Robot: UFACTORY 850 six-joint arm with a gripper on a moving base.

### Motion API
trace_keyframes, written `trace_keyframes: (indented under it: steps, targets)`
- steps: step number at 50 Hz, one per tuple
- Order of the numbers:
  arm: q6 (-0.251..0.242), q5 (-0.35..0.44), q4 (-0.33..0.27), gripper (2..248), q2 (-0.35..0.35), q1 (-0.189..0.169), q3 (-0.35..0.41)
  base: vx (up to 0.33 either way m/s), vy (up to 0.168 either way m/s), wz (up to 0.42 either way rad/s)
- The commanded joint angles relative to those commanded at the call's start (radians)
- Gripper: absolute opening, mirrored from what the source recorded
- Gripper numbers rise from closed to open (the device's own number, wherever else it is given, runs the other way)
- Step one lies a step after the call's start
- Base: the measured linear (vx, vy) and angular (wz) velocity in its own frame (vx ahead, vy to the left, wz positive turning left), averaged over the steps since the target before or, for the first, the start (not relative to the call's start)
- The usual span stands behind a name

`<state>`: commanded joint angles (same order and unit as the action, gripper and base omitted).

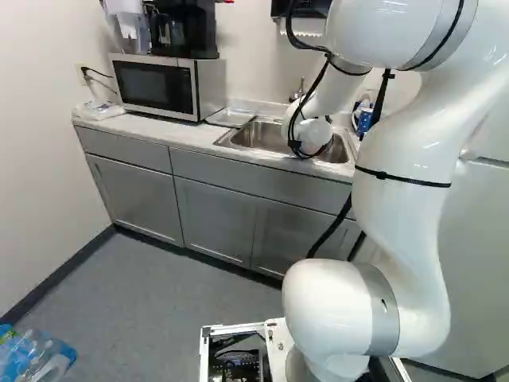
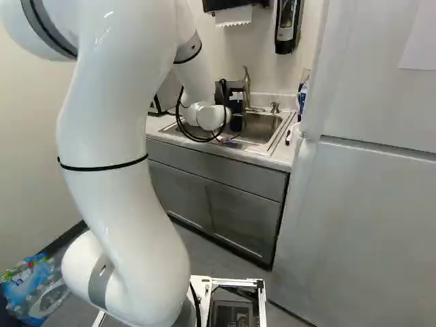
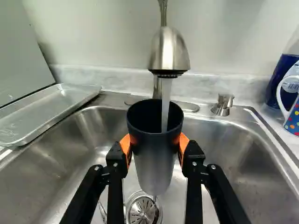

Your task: Rinse the cup and place it in the tray

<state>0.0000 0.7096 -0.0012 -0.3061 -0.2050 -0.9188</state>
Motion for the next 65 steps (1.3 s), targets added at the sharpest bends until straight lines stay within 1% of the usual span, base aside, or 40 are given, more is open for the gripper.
trace_keyframes:
  steps: [65]
  targets:
    - [0.000,0.000,0.000,119,0.000,0.000,0.000,0.000,0.000,0.000]
